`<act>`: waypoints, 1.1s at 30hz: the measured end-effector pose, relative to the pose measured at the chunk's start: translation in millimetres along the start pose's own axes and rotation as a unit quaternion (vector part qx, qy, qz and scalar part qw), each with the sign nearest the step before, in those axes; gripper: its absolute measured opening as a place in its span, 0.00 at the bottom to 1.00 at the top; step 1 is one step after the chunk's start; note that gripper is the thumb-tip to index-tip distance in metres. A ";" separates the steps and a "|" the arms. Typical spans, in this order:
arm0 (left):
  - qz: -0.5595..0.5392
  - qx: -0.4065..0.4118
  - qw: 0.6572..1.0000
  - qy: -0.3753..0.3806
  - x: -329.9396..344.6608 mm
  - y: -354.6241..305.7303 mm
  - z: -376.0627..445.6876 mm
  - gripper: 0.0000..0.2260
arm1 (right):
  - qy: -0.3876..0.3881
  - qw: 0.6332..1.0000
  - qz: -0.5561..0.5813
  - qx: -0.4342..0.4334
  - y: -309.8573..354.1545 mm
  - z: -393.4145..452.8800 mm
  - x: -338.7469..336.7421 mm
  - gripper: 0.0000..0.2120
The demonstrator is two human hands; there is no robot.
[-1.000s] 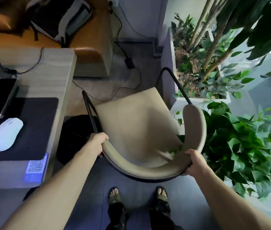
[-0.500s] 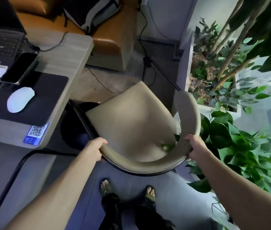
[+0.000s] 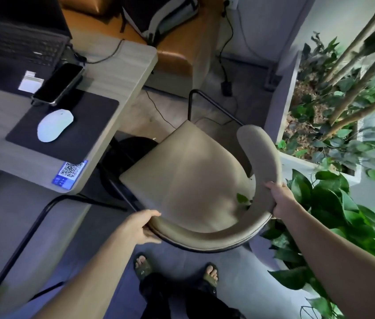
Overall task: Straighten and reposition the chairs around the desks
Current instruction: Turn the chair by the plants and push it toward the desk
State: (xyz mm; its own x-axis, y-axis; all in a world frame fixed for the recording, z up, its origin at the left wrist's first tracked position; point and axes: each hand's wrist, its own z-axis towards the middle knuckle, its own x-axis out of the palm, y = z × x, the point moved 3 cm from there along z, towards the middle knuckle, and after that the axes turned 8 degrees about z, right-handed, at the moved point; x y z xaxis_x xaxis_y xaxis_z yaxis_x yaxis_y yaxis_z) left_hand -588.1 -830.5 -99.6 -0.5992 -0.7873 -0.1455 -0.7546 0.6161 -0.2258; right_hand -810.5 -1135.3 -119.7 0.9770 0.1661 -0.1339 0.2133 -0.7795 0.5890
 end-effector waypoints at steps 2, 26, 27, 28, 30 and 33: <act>0.020 -0.008 1.000 0.000 -8.5 -5.2 -1.3 0.19 | 0.005 1.000 0.001 -0.005 -0.8 -5.0 -0.1 0.24; -0.120 0.013 0.991 -0.052 -61.3 -96.7 27.0 0.23 | -0.130 0.966 0.149 0.167 -104.0 -85.0 35.1 0.41; -0.109 0.019 0.992 -0.057 -63.1 -98.7 28.6 0.23 | -0.140 0.970 0.131 0.150 -103.4 -83.8 34.9 0.39; -0.099 0.027 0.993 -0.059 -64.9 -101.1 29.7 0.23 | -0.140 0.973 0.115 0.142 -104.2 -79.5 32.9 0.37; -0.168 0.018 0.985 -0.046 -68.6 -104.8 30.4 0.25 | -0.114 0.976 0.101 0.157 -106.0 -72.6 30.2 0.33; -0.259 -0.004 0.964 -0.062 -75.7 -106.5 31.1 0.27 | -0.114 0.978 0.115 0.134 -108.4 -71.0 28.7 0.26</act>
State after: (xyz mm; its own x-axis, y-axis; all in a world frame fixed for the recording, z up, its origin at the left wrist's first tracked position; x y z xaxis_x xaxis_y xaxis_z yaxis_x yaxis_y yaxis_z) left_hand -454.1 -837.3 -94.5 -0.1044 -0.9861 -0.1295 -0.9462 0.1386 -0.2925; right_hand -805.1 -1003.1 -130.8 0.9656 -0.1473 -0.2145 -0.0510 -0.9155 0.3992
